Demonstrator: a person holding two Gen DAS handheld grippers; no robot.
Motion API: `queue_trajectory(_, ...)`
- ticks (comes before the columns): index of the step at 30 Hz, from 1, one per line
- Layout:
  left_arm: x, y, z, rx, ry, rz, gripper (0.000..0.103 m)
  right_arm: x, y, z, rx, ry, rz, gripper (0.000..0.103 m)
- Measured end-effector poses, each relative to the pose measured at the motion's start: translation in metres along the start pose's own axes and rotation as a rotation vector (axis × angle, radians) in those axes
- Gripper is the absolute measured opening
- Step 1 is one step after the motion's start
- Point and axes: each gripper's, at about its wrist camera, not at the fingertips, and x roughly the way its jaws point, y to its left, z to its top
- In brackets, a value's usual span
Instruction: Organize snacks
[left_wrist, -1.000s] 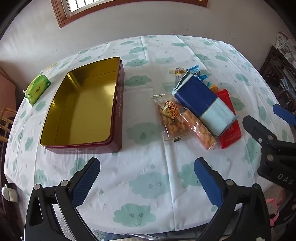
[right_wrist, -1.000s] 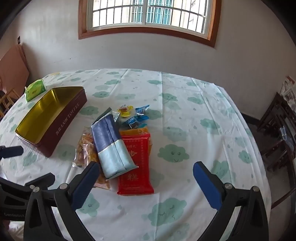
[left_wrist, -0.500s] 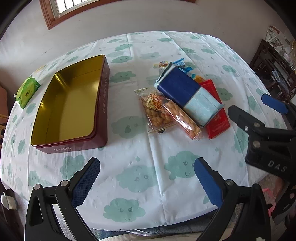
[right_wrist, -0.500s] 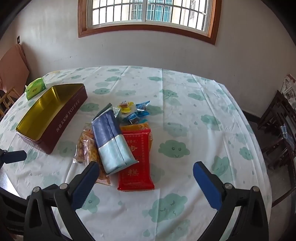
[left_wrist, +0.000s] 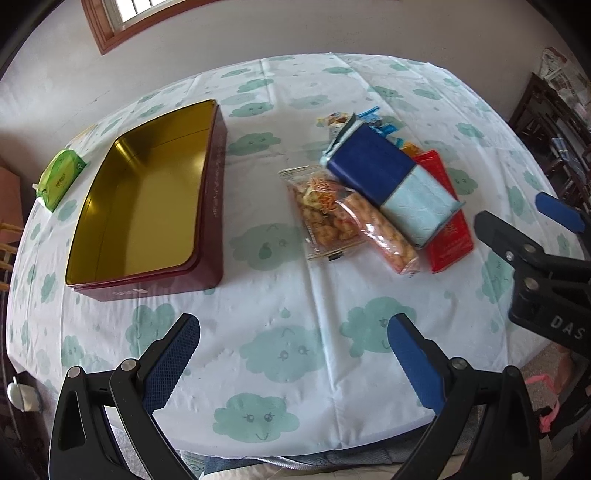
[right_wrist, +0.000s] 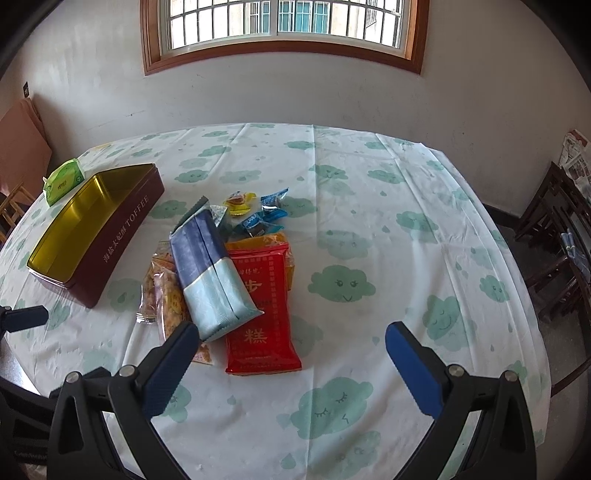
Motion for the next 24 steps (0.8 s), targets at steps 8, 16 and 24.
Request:
queue_trajectory(8,0.004,0.013,0.004,-0.048,0.005,0.029,0.101,0.002,0.004,-0.003,-0.014,-0.001,0.001,0.103)
queue_trajectory(16,0.005,0.017,0.007,-0.068,0.004,0.030,0.101,0.001,0.004,-0.003,-0.015,-0.006,0.003,0.103)
queue_trajectory(24,0.006,0.019,0.007,-0.071,0.004,0.024,0.101,0.002,0.004,-0.002,-0.017,-0.004,-0.001,0.103)
